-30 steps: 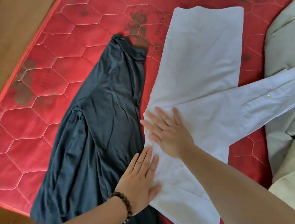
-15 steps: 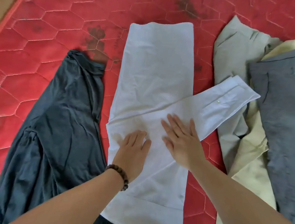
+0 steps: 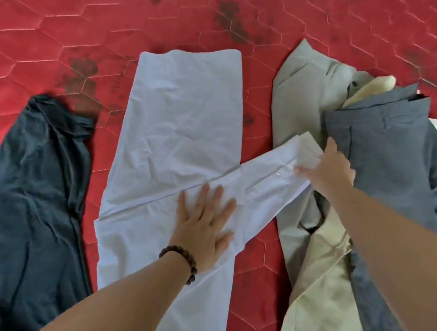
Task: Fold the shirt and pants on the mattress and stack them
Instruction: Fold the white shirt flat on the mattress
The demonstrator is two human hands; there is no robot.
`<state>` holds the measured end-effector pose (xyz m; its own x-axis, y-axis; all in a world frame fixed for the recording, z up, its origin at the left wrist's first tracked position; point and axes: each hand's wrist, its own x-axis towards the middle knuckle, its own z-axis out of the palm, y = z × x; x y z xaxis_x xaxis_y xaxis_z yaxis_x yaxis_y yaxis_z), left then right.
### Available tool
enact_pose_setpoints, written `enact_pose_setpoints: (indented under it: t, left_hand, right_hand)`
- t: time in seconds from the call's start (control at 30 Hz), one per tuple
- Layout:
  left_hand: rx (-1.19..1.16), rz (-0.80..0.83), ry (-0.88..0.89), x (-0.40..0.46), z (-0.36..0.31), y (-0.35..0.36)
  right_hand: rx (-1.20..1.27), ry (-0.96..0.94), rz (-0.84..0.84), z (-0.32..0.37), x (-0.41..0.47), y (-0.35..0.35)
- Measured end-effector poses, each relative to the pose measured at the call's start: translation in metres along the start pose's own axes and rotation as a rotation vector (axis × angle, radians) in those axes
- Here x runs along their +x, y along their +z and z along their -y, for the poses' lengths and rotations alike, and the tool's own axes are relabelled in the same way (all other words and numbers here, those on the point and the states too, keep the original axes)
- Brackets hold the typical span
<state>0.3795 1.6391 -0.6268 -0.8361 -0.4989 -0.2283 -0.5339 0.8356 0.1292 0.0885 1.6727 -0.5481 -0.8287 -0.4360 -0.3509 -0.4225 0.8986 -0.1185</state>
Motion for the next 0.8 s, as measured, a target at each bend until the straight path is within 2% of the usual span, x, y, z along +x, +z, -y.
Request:
enact_pose_setpoints:
  t: [0.07, 0.13, 0.27, 0.43, 0.5, 0.57, 0.6, 0.7, 0.77, 0.8]
  left_hand:
    - [0.008, -0.027, 0.004, 0.002, -0.001, -0.001]
    - [0.001, -0.052, 0.008, 0.002, -0.001, -0.002]
    - [-0.007, -0.009, 0.003, 0.002, -0.001, -0.003]
    - [0.043, 0.13, -0.033, 0.002, -0.003, -0.012]
    - [-0.063, 0.158, -0.034, 0.003, -0.002, -0.023]
    - [-0.393, 0.185, -0.119, 0.002, -0.001, -0.05]
    - [-0.641, 0.173, -0.212, 0.0, 0.001, -0.069]
    - [-1.652, 0.131, -0.519, -0.017, 0.018, -0.14]
    - [-2.116, 0.167, -0.531, -0.034, 0.04, -0.167]
    - [-2.235, 0.163, -0.529, -0.043, 0.049, -0.173]
  right_hand:
    - [-0.047, 0.072, 0.047, 0.005, 0.011, -0.008]
    - [-0.011, 0.034, 0.104, 0.005, 0.02, -0.017]
    - [0.244, -0.028, 0.121, -0.004, 0.025, -0.049]
    - [0.722, 0.143, 0.243, -0.007, 0.005, -0.067]
    - [0.727, 0.083, 0.128, -0.001, -0.011, -0.073]
    - [0.623, -0.086, -0.07, 0.013, -0.037, -0.083]
    - [0.606, -0.18, -0.135, 0.023, -0.056, -0.088]
    - [0.637, -0.464, -0.169, 0.066, -0.132, -0.095]
    - [0.527, -0.73, -0.148, 0.093, -0.188, -0.081]
    - [0.443, -0.821, -0.11, 0.103, -0.215, -0.067]
